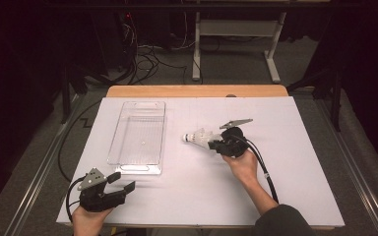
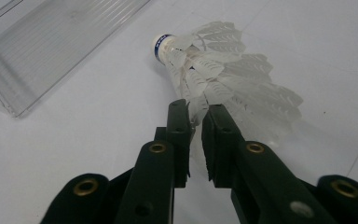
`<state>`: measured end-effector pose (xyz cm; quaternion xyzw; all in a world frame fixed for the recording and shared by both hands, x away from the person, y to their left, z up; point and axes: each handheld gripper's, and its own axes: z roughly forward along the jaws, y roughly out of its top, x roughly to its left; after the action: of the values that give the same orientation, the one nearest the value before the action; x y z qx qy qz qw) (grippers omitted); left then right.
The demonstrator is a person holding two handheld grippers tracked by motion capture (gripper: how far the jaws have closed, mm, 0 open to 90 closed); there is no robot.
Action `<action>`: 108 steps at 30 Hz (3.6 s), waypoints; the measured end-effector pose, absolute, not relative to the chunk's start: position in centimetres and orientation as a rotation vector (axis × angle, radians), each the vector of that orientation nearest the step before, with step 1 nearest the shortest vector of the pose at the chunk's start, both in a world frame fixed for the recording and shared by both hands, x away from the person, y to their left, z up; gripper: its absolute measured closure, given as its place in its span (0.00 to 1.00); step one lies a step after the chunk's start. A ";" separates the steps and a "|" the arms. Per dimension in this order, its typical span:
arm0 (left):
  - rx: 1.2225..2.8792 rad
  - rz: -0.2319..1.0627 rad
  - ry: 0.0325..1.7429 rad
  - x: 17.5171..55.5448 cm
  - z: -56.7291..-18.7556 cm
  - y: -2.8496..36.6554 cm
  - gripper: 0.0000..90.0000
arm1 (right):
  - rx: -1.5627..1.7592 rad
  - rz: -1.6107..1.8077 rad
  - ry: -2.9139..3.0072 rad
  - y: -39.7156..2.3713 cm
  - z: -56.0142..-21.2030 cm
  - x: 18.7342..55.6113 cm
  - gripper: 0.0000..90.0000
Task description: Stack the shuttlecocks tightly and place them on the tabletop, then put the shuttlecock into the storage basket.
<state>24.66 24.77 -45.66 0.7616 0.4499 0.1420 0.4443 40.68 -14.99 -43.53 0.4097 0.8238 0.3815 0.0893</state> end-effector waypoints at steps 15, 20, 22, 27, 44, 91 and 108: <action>1.883 0.345 1.113 24.7 -45.7 24.8 0.36 | 1.252 1.119 2.427 -14.5 -44.2 40.4 0.67; 1.883 0.342 1.111 24.7 -45.7 24.8 0.36 | 1.259 1.120 2.406 -14.3 -44.4 40.3 0.61; 1.884 0.341 1.109 24.7 -45.7 24.8 0.36 | 1.259 1.118 2.400 -14.2 -44.4 40.3 0.59; 1.884 0.339 1.106 24.7 -45.7 24.8 0.36 | 1.255 1.110 2.396 -14.1 -44.6 40.2 0.58; 1.877 0.326 1.102 24.6 -45.7 24.8 0.36 | 1.225 1.137 2.362 -14.1 -44.5 39.9 0.54; 1.890 0.333 1.092 24.6 -45.6 24.7 0.36 | 1.248 1.129 2.376 -12.6 -46.0 41.1 0.67; 1.891 0.334 1.091 24.6 -45.6 24.7 0.36 | 1.250 1.129 2.377 -12.1 -45.9 41.5 0.79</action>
<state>24.57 24.69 -45.60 0.7648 0.4411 0.1350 0.4498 41.49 -12.09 -45.89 0.4262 0.8107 0.3850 0.1139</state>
